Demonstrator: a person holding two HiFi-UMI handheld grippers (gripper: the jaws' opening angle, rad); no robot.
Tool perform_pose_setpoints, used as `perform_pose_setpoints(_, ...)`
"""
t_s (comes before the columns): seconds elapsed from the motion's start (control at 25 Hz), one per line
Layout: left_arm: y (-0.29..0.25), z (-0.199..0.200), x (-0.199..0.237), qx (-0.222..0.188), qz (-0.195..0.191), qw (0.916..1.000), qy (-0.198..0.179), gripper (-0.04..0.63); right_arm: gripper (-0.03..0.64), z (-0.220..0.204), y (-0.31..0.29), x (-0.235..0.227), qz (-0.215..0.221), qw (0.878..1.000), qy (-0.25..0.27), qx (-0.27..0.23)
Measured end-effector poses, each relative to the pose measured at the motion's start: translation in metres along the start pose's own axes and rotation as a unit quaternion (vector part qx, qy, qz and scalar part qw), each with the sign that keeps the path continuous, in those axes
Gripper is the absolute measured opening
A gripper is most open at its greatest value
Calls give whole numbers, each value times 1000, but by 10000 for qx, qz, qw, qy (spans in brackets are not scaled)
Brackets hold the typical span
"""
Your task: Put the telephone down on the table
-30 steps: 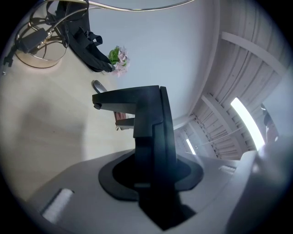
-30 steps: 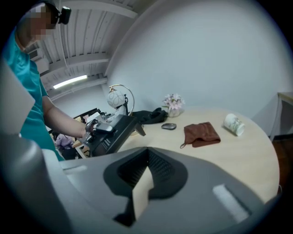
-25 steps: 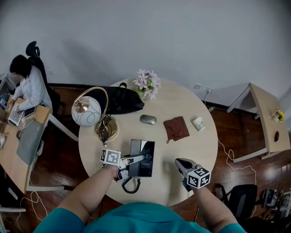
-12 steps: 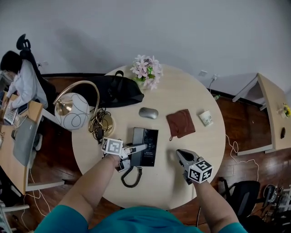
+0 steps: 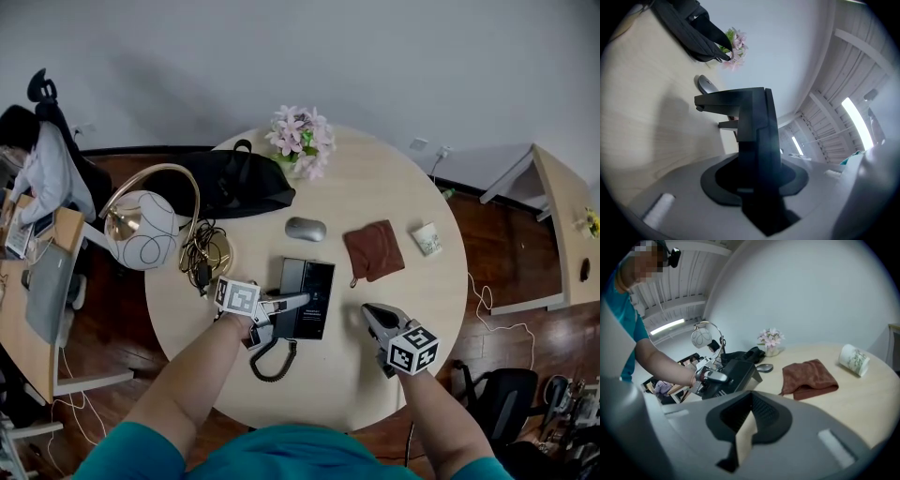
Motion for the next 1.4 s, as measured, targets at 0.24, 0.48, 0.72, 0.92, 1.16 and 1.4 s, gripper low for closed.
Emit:
perform_pose_setpoints(0.24, 3, -1, -3, 44, 545, 9977, -399, 184, 3, -3, 1, 6, 45, 10000, 8, 35)
perform_pose_setpoints(0.48, 12, 0, -1, 17, 1251, 9910, -472, 239, 3, -2, 1, 13, 79, 9999, 51, 70)
perform_pose_setpoints(0.72, 21, -3, 2, -77, 1822, 9830, -232, 282, 3, -1, 5, 20, 66, 9999, 110, 107)
perform_pose_setpoints(0.92, 34, -3, 5, -98, 2366, 9711, -285, 379, 3, -5, 11, 22, -1, 9999, 96, 127)
perform_pose_setpoints(1.16, 59, -19, -6, -395, 2344, 9709, -297, 356, 3, -5, 16, 28, -15, 9999, 86, 115)
perform_pose_setpoints(1.4, 80, -43, -43, -611, 1688, 9807, -777, 211, 3, -3, 26, 39, -69, 10000, 11, 3)
Point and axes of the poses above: the fingertips, and each gripper's own axes: y backward along the fingers, x to its left, z out of its top, the point moved 9 cm from there along y, backward along the fingers, and after that the axes turned 8 degrees about z, right-handed, at the moved point
